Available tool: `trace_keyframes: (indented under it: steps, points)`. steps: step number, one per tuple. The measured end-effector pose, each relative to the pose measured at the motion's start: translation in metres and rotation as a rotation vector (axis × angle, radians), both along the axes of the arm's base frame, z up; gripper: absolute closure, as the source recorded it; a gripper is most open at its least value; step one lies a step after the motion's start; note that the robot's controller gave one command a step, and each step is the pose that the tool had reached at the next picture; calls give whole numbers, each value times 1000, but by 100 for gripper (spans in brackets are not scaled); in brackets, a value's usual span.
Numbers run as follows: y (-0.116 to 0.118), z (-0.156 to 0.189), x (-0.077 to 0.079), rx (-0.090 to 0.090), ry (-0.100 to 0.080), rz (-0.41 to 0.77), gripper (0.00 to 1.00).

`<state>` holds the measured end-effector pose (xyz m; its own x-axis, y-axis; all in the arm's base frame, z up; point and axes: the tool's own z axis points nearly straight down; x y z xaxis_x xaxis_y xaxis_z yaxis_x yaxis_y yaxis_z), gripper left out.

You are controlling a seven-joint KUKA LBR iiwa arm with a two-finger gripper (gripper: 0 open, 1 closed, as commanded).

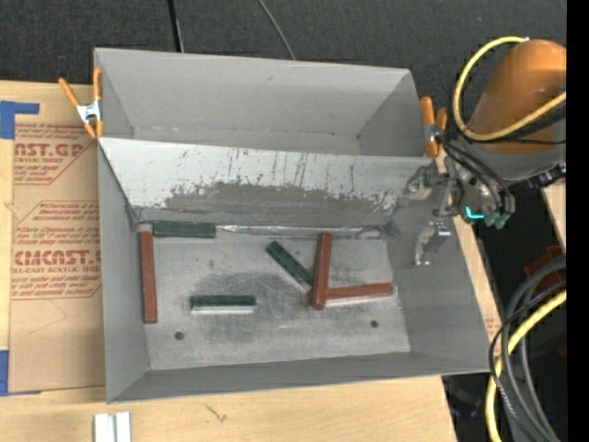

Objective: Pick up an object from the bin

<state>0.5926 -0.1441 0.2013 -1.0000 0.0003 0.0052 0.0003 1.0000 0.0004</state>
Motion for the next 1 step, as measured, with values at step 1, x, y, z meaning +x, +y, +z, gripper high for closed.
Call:
trace_keyframes:
  steps: [1]
  points:
    - [1,5,2,-1,-8,1,0]
